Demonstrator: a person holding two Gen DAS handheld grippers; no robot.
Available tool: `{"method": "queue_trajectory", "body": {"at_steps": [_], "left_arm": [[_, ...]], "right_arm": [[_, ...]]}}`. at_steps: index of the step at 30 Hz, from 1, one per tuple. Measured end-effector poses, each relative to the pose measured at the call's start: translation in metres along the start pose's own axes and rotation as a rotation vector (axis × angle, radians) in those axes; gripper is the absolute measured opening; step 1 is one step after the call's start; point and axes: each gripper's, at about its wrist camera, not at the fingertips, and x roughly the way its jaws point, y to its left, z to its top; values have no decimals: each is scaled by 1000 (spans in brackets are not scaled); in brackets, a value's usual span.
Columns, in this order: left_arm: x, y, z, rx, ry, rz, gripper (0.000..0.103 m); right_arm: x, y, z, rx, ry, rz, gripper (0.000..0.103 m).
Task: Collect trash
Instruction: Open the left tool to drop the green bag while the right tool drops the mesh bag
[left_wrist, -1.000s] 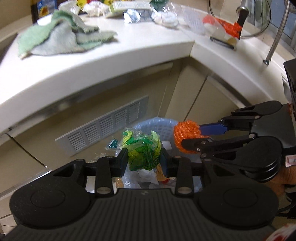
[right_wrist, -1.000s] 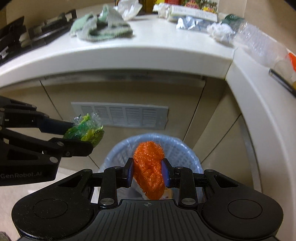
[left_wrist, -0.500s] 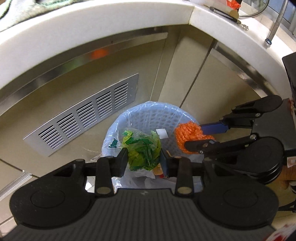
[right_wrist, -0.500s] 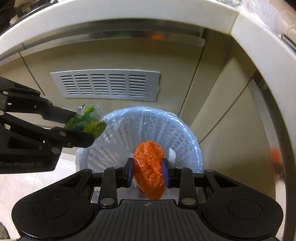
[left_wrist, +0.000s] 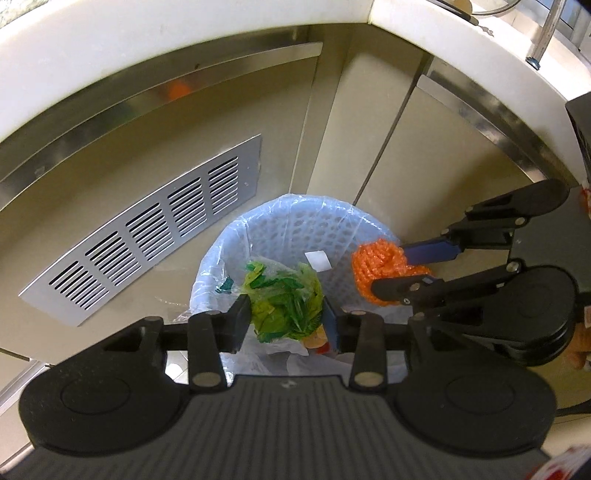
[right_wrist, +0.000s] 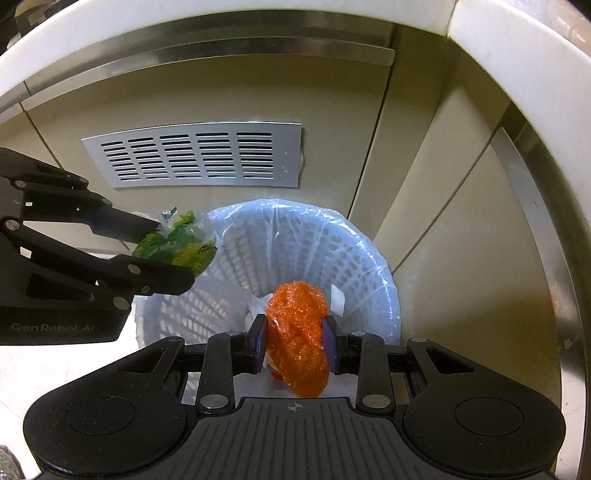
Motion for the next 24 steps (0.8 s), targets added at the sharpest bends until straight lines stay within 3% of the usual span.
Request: {"method": "queue_trajectory", "body": {"at_steps": [2, 24], "left_arm": [[3, 0, 0, 3, 3, -7, 49], [-10, 3, -6, -7, -16, 34, 49]], "right_arm": [[0, -1, 0, 3, 2, 1, 32], [-4, -1, -1, 3, -12, 11, 32]]}}
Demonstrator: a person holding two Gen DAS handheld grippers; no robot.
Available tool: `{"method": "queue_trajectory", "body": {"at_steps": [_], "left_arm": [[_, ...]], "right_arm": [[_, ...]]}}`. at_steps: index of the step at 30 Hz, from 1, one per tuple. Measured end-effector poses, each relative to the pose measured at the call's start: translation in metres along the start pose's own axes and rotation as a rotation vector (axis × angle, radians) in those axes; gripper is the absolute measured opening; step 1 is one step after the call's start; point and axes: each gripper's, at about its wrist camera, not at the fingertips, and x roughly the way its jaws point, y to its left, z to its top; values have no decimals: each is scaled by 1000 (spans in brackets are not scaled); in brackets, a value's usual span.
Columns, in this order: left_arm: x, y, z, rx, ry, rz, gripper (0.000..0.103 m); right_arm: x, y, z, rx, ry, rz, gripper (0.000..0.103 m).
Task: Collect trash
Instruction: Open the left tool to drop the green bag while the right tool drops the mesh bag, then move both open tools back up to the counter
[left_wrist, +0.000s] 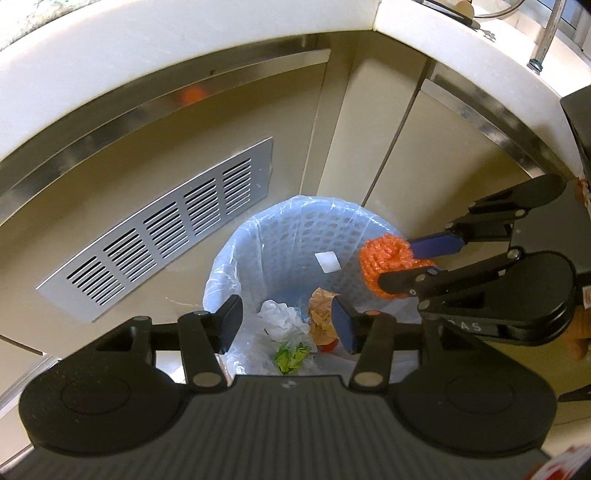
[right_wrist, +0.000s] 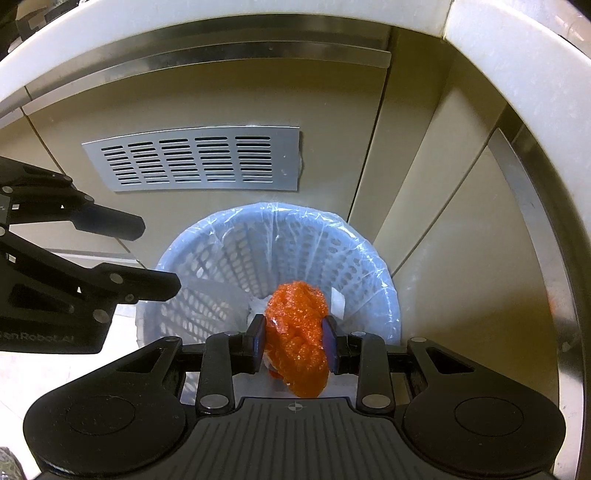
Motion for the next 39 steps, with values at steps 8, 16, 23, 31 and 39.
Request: {"method": "queue_trajectory", "body": {"at_steps": [8, 16, 23, 31, 39], "left_arm": [[-5, 3, -2, -9, -3, 14, 49], [-8, 4, -5, -17, -6, 25, 49], [-12, 5, -7, -23, -11, 32, 49], [-22, 7, -7, -29, -35, 42, 49], [-51, 8, 4, -51, -102, 56, 49]], "right_arm": [[0, 0, 1, 17, -4, 22, 33], [0, 2, 1, 21, -9, 34, 57], [0, 5, 2, 16, -5, 34, 57], [-10, 8, 4, 1, -22, 31, 57], [-49, 15, 15, -14, -104, 34, 57]]}}
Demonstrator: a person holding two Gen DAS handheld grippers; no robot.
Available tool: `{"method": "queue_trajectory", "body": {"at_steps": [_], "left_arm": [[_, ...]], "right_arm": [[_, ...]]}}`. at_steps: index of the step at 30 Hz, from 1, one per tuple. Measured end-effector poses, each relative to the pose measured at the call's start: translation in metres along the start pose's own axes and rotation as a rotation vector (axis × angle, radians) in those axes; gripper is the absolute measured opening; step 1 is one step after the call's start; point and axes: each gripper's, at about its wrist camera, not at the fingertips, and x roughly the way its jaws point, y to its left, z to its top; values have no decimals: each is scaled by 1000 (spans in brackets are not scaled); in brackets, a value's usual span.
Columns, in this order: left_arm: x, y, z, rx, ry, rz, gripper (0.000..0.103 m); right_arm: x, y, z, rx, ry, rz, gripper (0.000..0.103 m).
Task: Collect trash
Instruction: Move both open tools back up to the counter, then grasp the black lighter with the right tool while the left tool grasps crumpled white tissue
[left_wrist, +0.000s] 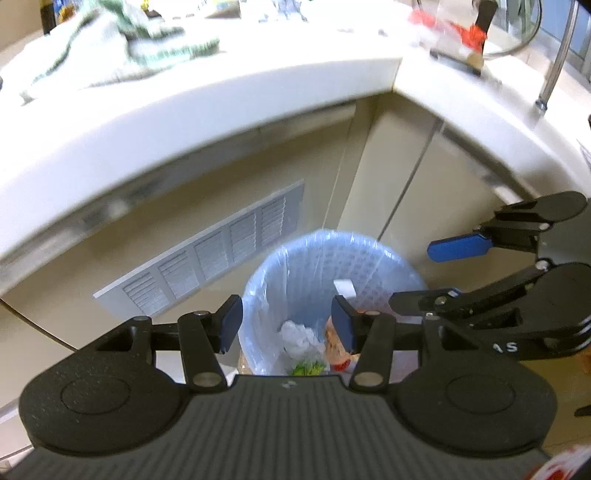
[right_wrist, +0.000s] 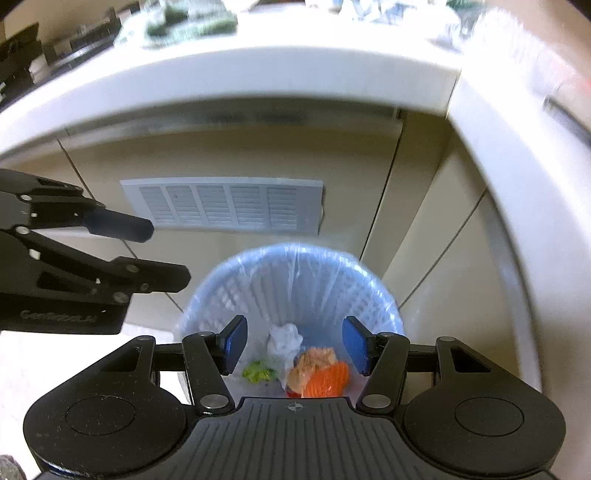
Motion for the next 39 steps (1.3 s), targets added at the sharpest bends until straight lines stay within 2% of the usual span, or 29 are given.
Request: {"method": "queue_trajectory", "body": {"at_steps": [7, 13, 14, 16, 18, 23, 28, 34, 39], "left_arm": [[-34, -2, 20, -14, -82, 4, 49], [-57, -14, 41, -5, -146, -16, 49], [-61, -16, 46, 1, -158, -21, 49], [-67, -20, 55, 13, -182, -29, 51], [-69, -25, 64, 22, -204, -36, 52], [-70, -31, 95, 27, -252, -50, 54], [-64, -37, 122, 34, -281, -53, 61], [-51, -38, 149, 19, -286, -57, 73], [-39, -38, 168, 14, -288, -52, 77]], "right_arm": [[-61, 4, 21, 26, -148, -7, 57], [-109, -11, 34, 134, -298, -50, 58], [-116, -15, 37, 156, -320, -68, 60], [-128, -25, 43, 203, -364, -113, 72], [-137, -38, 48, 248, -405, -164, 76], [-147, -82, 56, 352, -413, -272, 78], [-132, -120, 67, 469, -396, -338, 84], [-113, -145, 76, 542, -380, -344, 87], [-96, -156, 85, 587, -351, -330, 89]]}}
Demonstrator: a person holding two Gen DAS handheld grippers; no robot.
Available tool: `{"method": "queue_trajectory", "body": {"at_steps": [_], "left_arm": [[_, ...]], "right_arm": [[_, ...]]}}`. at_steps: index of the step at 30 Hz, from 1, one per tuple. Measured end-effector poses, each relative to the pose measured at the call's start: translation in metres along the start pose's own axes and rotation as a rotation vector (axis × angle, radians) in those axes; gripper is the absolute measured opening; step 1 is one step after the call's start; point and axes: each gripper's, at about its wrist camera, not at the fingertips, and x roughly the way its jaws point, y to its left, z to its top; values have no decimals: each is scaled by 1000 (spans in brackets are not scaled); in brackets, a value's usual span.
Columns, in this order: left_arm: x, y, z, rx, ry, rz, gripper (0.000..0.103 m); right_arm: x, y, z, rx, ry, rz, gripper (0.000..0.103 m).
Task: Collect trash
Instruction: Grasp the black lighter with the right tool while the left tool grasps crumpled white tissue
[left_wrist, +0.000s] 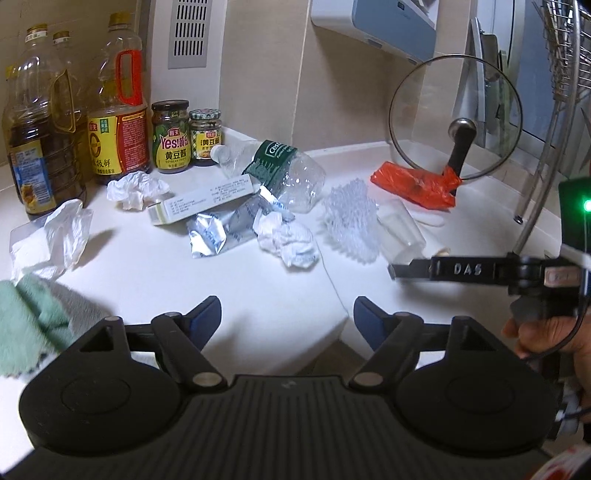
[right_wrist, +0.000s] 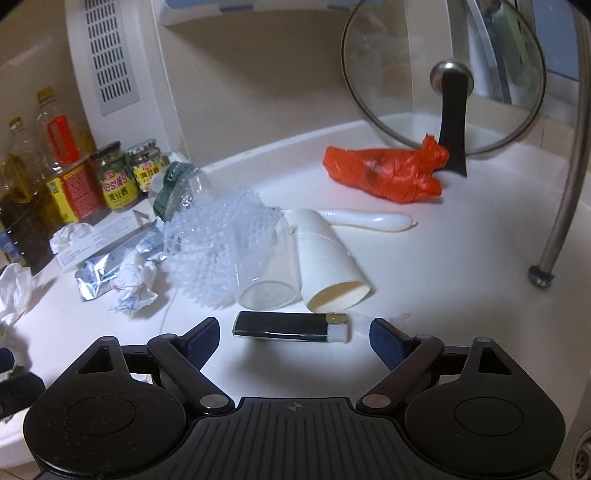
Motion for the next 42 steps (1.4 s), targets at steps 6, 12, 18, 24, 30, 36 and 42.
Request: {"method": "queue_trajectory", "body": {"at_steps": [6, 12, 18, 24, 30, 36, 42], "left_arm": [[12, 2, 4, 4, 17, 4, 77], [18, 6, 2, -1, 33, 7, 77], [21, 9, 3, -4, 34, 10, 77], [28, 9, 8, 2, 26, 18, 77], [46, 2, 17, 35, 11, 26, 77], [79, -16, 30, 88, -9, 29, 78], [107, -28, 36, 143, -22, 90, 76]], "right_arm": [[16, 6, 1, 16, 21, -6, 94], [27, 10, 2, 41, 31, -38, 94], [32, 18, 3, 7, 32, -73, 94], [31, 21, -2, -54, 11, -116, 82], [25, 16, -4, -59, 19, -91, 81], [8, 6, -9, -55, 25, -81, 81], [-3, -2, -11, -66, 24, -82, 81]]}}
